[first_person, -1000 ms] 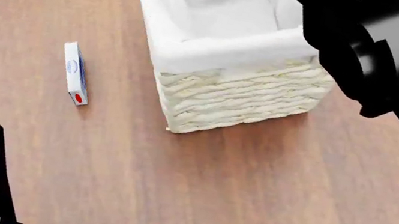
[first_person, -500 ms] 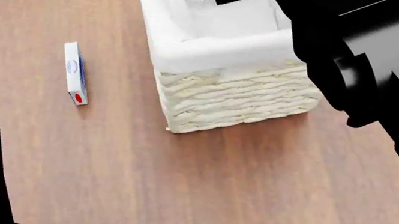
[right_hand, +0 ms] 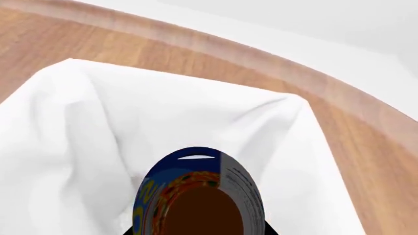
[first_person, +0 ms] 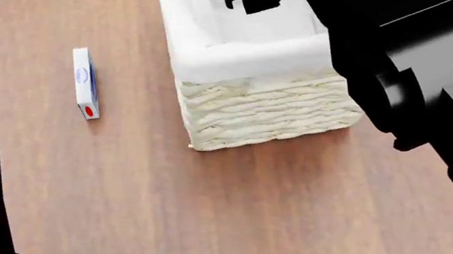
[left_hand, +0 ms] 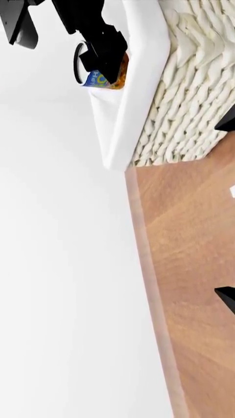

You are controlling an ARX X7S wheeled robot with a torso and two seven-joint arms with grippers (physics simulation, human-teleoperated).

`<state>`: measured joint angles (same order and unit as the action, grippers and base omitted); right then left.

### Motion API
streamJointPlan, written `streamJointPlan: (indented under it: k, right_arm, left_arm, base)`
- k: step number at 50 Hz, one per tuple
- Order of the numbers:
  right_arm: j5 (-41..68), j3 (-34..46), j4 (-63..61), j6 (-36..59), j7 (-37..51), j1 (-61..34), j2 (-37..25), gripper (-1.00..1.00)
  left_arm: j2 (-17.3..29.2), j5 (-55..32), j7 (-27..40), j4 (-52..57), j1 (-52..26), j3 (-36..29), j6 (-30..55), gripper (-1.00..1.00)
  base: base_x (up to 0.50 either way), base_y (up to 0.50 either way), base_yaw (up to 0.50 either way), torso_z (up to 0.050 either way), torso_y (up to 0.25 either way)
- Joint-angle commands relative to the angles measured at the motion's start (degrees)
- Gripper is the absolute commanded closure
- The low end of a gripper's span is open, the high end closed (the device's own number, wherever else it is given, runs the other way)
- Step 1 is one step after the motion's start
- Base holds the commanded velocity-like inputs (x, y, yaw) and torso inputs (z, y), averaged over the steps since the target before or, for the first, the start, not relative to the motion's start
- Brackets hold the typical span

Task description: Pick up the alphabet soup and the cream cheese box, and put them in the basket.

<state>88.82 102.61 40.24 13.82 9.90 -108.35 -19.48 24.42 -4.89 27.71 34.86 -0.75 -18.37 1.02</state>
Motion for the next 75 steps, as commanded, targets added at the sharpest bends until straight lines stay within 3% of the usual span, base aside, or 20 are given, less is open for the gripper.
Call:
streamJointPlan:
  k: [1,27,34,37,42,49,53,61,65,75]
  right_arm:
    - [-3.9,-0.7,-0.5,0.8,0.5,-1.2,-0.2,-1.0]
    - [-6.4,-0.5,-3.5,-0.3,2.8,-1.8,-1.4,-1.0]
    - [-8.0,-3.8,-23.6,-7.0,14.9,-4.2,-12.1,-1.0]
    - [-14.4,-2.9,-34.4,-10.0,25.0,-5.1,-18.0,-1.0]
    - [-16.0,-3.0,-45.7,-11.7,29.6,-4.6,-24.2,-1.0]
    - [-31.5,-0.3,-66.8,-12.6,47.0,-2.9,-34.6,-1.0]
    - [-41.8,2.0,-75.8,-15.0,56.7,2.9,-38.2,-1.0]
    - [-58.3,5.3,-79.2,-23.3,69.3,15.7,-41.0,-1.0]
    - [-60.9,5.9,-78.0,-27.9,72.5,20.4,-41.4,-1.0]
    - [-68.6,6.4,-77.3,-26.4,79.3,30.4,-39.9,-1.0]
  left_arm:
    - [0.2,0.0,0.2,0.2,0.3,0.0,-0.1,-1.0]
    - [0.4,0.0,0.7,0.2,0.5,-0.2,-0.3,-1.0]
    - [0.3,-0.3,0.6,-0.1,0.1,-0.3,-0.1,-1.0]
    - [0.2,-0.1,0.4,-0.4,-0.1,-0.8,-0.2,-1.0]
    - [0.4,-0.2,0.5,0.0,-0.2,-0.7,0.2,-1.0]
    - [0.4,0.0,0.3,0.4,-0.4,-1.2,0.5,-1.0]
    - [0.3,0.2,0.3,0.3,-0.4,-1.5,0.5,-1.0]
    - [0.5,0.2,0.4,0.7,-0.4,-1.4,0.8,-1.0]
    - [0.6,0.2,0.4,0.3,-0.5,-1.5,0.7,-1.0]
    - [0.5,0.2,0.5,0.3,-0.9,-1.8,1.3,-1.0]
  base:
    - [0.01,-0.02,0.0,0.0,0.0]
    - [0.0,-0.01,0.0,0.0,0.0]
    - [0.0,0.0,0.0,0.0,0.0]
    - [0.0,0.0,0.0,0.0,0.0]
    - [0.0,0.0,0.0,0.0,0.0]
    - [0.0,0.0,0.0,0.0,0.0]
    - [0.0,0.0,0.0,0.0,0.0]
    - [0.0,0.0,0.0,0.0,0.0]
    - [0.0,0.0,0.0,0.0,0.0]
    - [0.0,0.0,0.0,0.0,0.0]
